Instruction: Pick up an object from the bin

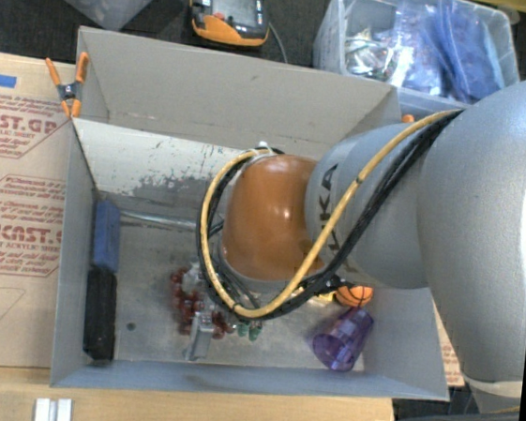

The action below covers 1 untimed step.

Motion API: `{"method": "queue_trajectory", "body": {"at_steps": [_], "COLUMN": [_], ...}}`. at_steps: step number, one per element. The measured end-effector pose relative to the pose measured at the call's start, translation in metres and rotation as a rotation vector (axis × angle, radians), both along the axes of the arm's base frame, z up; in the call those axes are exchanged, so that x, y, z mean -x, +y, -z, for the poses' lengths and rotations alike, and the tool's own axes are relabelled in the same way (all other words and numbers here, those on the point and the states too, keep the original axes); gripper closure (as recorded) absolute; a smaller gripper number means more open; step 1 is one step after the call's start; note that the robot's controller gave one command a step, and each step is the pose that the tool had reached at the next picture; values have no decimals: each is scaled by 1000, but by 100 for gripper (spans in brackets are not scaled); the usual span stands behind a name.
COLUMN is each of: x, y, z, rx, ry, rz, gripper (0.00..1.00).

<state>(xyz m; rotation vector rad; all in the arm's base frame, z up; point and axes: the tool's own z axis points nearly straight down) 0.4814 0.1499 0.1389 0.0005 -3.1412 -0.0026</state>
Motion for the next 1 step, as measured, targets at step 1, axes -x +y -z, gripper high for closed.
{"method": "queue_trajectory", "body": {"at_steps": [1], "x": [0], "y": [0], "z": [0], "rx": [0], "ry": [0], "rz": [0], "gripper": [0]}}
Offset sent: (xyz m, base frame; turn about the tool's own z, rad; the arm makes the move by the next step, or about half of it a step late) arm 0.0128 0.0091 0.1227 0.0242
